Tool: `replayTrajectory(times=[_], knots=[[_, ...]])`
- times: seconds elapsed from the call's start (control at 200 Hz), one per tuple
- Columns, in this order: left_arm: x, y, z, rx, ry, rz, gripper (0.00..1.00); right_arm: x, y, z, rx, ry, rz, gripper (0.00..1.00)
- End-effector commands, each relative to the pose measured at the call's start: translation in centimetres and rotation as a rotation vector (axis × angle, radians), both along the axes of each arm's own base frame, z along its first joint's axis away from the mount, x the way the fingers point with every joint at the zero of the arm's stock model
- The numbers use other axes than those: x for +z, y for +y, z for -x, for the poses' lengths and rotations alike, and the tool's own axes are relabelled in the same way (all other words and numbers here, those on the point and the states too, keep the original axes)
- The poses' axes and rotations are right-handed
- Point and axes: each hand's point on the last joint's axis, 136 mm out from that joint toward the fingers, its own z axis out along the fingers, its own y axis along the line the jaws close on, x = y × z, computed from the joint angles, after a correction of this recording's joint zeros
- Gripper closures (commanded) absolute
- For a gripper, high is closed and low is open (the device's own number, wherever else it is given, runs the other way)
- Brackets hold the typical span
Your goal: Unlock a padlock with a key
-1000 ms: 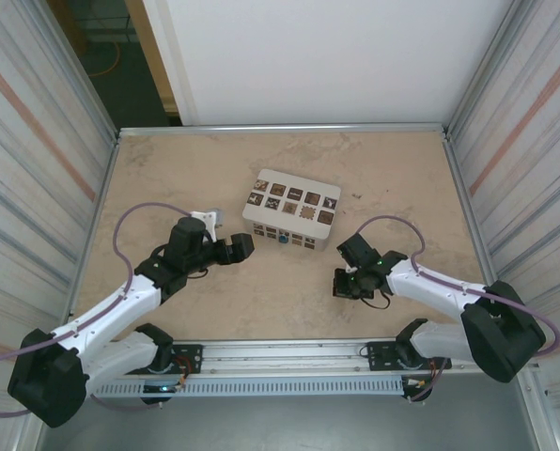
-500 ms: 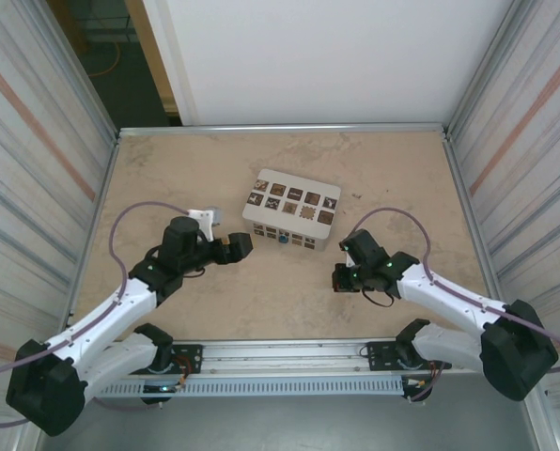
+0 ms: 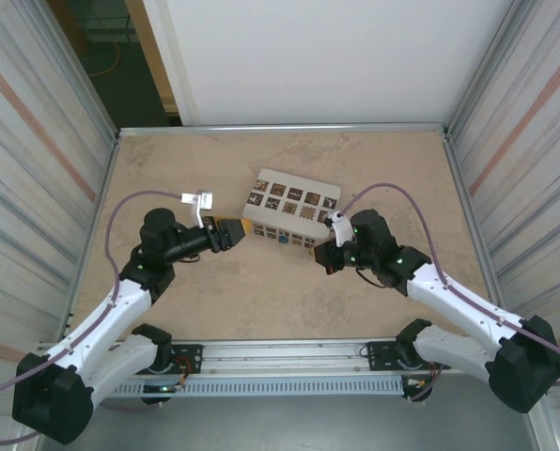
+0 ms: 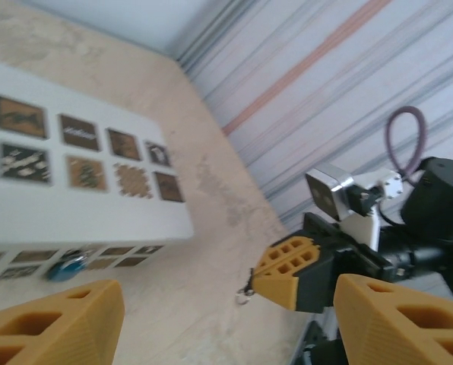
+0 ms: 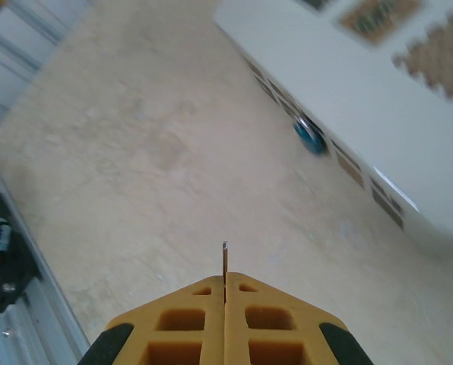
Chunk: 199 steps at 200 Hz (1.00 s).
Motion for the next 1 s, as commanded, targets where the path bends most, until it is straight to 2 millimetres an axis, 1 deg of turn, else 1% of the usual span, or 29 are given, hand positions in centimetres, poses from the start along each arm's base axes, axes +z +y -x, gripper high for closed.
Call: replayTrajectory(times=[0.0,0.08,0.19,0.291,0.341,0.396,0.626,0.817,0.992], knots=[[4.1,-1.3,1.2,-0.127,-0.089,0.094,0.31,5.3,2.3,-0.3,0.138,-0.169,-0.133,1.00],[5.0,-1.7,1.3,-0.166,-0.102,0.114,0.35,6.7,3.1,-0.1,0.186,-0.203,-0.183,1.00],[5.7,-2.7,1.4,-0.218,-0.108,0.119,0.40,8.6,4.1,0.3,0.247,-0.236,-0.240,1.00],[6.1,-3.8,1.8,-0.268,-0.128,0.116,0.43,9.5,4.7,0.7,0.290,-0.250,-0.272,1.00],[6.1,-4.5,2.0,-0.290,-0.133,0.111,0.45,9.7,5.0,0.8,0.300,-0.250,-0.279,1.00],[6.0,-5.1,2.1,-0.306,-0.133,0.103,0.45,9.9,5.2,0.9,0.314,-0.247,-0.286,1.00],[5.1,-6.6,2.3,-0.350,-0.115,0.087,0.48,10.4,5.9,1.3,0.338,-0.238,-0.306,1.00],[4.4,-7.5,2.9,-0.387,-0.113,0.049,0.49,11.0,6.5,1.5,0.353,-0.245,-0.316,1.00],[3.7,-7.7,2.9,-0.391,-0.104,0.028,0.53,11.1,7.0,1.4,0.360,-0.243,-0.315,1.00]])
